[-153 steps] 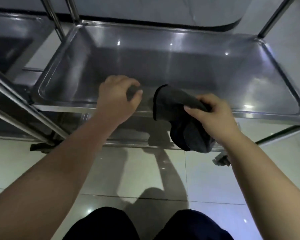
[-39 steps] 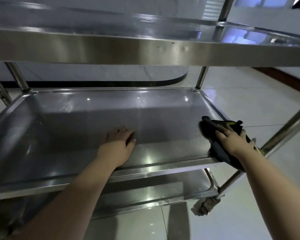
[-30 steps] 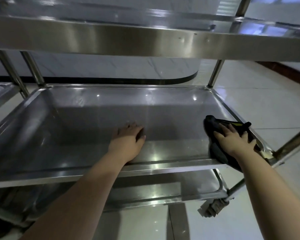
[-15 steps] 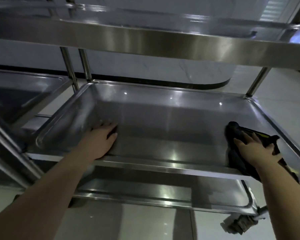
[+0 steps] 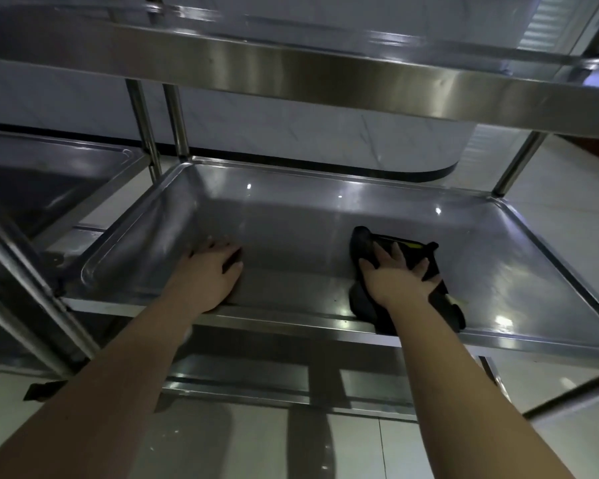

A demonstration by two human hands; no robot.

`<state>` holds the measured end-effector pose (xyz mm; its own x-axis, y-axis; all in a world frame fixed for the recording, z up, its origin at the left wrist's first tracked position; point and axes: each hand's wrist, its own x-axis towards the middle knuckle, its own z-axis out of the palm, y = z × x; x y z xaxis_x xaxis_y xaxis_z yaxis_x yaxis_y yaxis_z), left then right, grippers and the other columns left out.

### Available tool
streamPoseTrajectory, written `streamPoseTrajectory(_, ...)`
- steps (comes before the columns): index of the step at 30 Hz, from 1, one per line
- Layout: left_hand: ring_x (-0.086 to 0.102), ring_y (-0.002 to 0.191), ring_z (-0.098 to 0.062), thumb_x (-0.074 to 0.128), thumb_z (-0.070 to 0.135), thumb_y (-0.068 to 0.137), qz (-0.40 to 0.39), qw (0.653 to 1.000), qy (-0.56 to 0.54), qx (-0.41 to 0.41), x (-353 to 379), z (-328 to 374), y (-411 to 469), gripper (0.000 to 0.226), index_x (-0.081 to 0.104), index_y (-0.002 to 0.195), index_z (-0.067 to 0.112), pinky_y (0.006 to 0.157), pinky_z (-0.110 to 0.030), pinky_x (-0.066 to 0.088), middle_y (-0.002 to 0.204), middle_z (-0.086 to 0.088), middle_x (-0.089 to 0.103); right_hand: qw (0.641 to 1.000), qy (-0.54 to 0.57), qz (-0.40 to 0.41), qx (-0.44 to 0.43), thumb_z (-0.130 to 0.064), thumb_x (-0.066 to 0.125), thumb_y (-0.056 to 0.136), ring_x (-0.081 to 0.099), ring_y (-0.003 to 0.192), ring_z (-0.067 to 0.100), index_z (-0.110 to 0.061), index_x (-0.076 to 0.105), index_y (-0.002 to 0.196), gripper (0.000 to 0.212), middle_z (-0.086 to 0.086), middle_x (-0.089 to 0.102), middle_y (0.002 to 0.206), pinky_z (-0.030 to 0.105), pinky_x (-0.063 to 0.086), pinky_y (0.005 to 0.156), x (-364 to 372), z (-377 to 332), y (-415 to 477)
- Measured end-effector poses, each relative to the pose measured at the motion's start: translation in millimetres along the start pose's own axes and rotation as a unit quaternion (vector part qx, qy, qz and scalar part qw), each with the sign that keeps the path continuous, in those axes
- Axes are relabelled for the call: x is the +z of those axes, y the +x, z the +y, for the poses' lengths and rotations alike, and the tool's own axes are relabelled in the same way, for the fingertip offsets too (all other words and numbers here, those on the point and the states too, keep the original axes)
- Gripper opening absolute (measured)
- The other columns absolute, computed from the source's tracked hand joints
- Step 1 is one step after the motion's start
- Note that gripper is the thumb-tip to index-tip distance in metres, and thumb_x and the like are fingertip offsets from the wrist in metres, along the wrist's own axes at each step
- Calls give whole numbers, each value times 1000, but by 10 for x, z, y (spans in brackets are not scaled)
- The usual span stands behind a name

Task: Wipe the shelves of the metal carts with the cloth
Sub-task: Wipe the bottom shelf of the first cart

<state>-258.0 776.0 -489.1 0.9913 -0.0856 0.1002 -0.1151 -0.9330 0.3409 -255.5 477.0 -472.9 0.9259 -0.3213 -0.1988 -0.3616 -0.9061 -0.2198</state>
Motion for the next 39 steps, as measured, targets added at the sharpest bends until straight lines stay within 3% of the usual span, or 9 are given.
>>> streamPoseTrajectory(8,22,145,-21,45,35,98,34,999,0,6,52,-6,12,46,42,143,27,119,-44,11,154,2,34,1000,1,0,-9,-58,23,97,-10,145,43,-48,7,150,57,-9,-3,162,67,-7,110,27,-124,-56)
streamPoseTrajectory(12,52,121,-22,51,26,96,79,977,-191,-55,-115,-79,-60,32,58,127,28,104,-36,39,130,-1,59,999,-8,3,-35,-58,23,97,-11,145,42,-49,7,150,56,-10,-4,162,66,-8,111,101,-288,-108)
streamPoseTrajectory(14,58,107,-25,48,25,96,118,980,-132,-85,-300,-344,-130,29,60,122,28,94,-39,45,120,-3,63,999,-11,2,-33,-58,23,97,-11,145,41,-48,7,150,56,-10,-4,162,66,-8,111,109,-315,-101)
streamPoseTrajectory(17,54,112,-32,49,23,94,137,984,25,-112,-454,-800,-318,27,60,118,22,97,-47,43,117,-10,61,1000,-15,4,-15,-58,22,98,-10,145,43,-47,6,150,56,-9,-5,162,67,-7,111,135,-389,-112)
streamPoseTrajectory(21,44,120,-37,50,20,91,172,977,-5,-123,-363,-971,-407,27,58,116,18,97,-47,40,122,-14,54,1000,-21,4,-8,-57,22,97,-12,144,46,-45,4,151,58,-7,-8,162,69,-6,109,242,-851,-160)
streamPoseTrajectory(29,42,132,-32,40,17,96,180,973,-84,-121,-305,-1056,-375,40,49,135,16,108,-46,35,137,-12,53,986,-49,-23,-155,-54,19,98,-14,140,52,-39,-1,153,60,1,-9,162,74,-9,104,647,-2360,-483)
streamPoseTrajectory(32,32,137,-32,28,28,93,185,967,-130,-115,-316,-1117,-363,52,41,142,19,114,-37,20,142,-9,47,971,-55,-33,-231,-53,21,98,-14,140,52,-39,1,153,60,1,-9,162,74,-13,103,789,-2811,-644)
streamPoseTrajectory(35,18,145,-28,26,36,96,197,947,-217,-134,-362,-1129,-358,53,32,148,24,120,-35,7,151,-6,36,935,-59,-53,-346,-52,27,98,-13,144,46,-42,7,152,58,-4,-4,163,70,-11,107,875,-3037,-754)
streamPoseTrajectory(39,7,148,-17,28,38,103,219,925,-275,-142,-430,-1065,-393,47,37,145,19,121,-40,4,155,-6,30,868,38,-97,-486,-53,36,96,9,147,31,-46,34,143,48,-7,29,156,57,2,116,795,-2854,-854)
